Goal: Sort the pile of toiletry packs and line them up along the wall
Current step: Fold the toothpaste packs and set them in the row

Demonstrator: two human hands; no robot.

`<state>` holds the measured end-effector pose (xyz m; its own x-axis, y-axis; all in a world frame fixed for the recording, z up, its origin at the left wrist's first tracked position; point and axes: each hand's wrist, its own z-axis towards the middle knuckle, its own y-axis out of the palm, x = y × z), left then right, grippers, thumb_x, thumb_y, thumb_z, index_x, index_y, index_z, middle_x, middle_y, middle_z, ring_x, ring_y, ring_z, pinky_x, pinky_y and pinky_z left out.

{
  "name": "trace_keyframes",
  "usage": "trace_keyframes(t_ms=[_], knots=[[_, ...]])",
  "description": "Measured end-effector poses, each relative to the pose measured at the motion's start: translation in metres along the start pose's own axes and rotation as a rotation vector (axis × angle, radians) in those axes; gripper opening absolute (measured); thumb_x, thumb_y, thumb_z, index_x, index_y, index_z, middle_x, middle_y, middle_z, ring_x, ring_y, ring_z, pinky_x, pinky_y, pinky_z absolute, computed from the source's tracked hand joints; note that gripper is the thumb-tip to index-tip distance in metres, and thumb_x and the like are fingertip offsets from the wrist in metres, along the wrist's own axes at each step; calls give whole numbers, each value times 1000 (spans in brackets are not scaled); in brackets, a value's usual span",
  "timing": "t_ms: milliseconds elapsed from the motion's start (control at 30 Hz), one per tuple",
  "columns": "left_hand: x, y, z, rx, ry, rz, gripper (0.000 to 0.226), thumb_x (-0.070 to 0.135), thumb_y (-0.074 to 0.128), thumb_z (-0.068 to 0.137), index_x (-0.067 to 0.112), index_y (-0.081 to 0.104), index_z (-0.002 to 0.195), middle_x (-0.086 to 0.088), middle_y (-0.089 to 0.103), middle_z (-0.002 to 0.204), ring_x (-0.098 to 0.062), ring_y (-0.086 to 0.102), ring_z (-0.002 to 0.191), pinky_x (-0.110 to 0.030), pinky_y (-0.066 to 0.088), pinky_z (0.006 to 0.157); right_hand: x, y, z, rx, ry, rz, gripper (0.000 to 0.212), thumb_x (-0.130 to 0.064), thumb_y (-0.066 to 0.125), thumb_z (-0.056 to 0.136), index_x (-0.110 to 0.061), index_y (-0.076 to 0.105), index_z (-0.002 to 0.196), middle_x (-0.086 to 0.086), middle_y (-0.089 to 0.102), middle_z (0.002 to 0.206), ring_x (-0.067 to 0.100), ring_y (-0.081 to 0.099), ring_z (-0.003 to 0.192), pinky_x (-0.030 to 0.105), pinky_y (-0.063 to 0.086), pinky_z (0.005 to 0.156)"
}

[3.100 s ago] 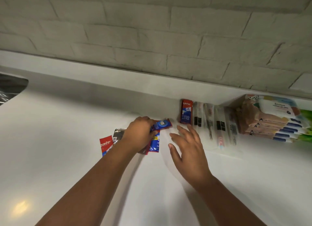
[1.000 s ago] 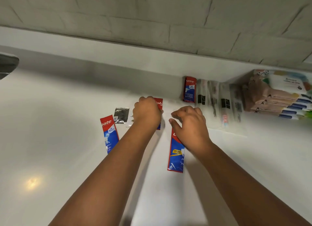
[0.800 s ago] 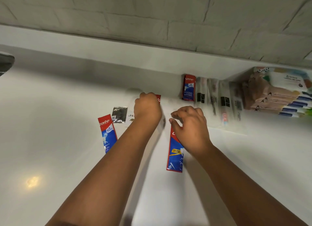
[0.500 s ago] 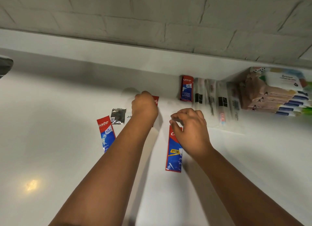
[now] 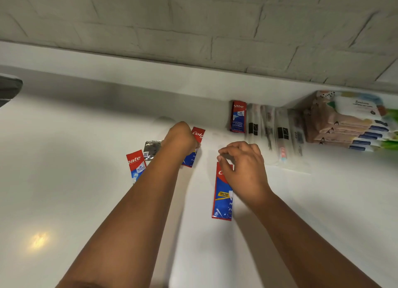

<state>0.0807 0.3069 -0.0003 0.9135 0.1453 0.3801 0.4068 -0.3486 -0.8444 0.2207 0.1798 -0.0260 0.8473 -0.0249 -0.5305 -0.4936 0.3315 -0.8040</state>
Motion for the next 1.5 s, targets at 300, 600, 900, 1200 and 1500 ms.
trace_keyframes(t_ms=[300, 600, 900, 1200, 1500], knots=[[2, 11, -11, 176, 65, 173, 30, 30, 68, 81, 19, 58, 108, -7, 61, 111, -30, 55, 105, -40, 41, 86, -1, -6, -3, 8, 16, 16, 21, -34, 61, 90, -24, 70, 105, -4, 62, 109, 17, 46, 103, 33, 41, 85], [9, 12, -53, 407, 381, -158, 22, 18, 63, 84, 21, 42, 88, 0, 62, 85, -29, 59, 81, -35, 39, 74, -1, -19, -7, -32, 105, 128, 26, -38, 59, 91, -25, 66, 113, -8, 58, 115, 7, 42, 106, 15, 38, 78], [6, 24, -109, -16, 415, -800, 31, 13, 81, 71, 18, 50, 75, -1, 63, 75, -16, 57, 65, -39, 53, 65, -4, -38, 2, -110, 432, 969, 26, -23, 68, 88, -15, 62, 111, 6, 72, 90, 15, 68, 72, 29, 50, 61], [-41, 66, -151, -128, 290, -823, 33, 12, 80, 67, 16, 55, 88, 3, 63, 78, -9, 56, 64, -33, 54, 66, 9, -19, -24, -131, 477, 960, 20, -9, 74, 81, -17, 64, 96, 10, 70, 78, 19, 66, 67, 28, 45, 55], [-49, 77, -163, 116, 357, -536, 20, 19, 73, 79, 26, 63, 95, 9, 61, 82, -2, 58, 73, -17, 49, 69, 12, 0, -29, -38, 217, 313, 35, -30, 73, 83, -21, 64, 116, -5, 64, 94, 13, 57, 93, 28, 48, 82]])
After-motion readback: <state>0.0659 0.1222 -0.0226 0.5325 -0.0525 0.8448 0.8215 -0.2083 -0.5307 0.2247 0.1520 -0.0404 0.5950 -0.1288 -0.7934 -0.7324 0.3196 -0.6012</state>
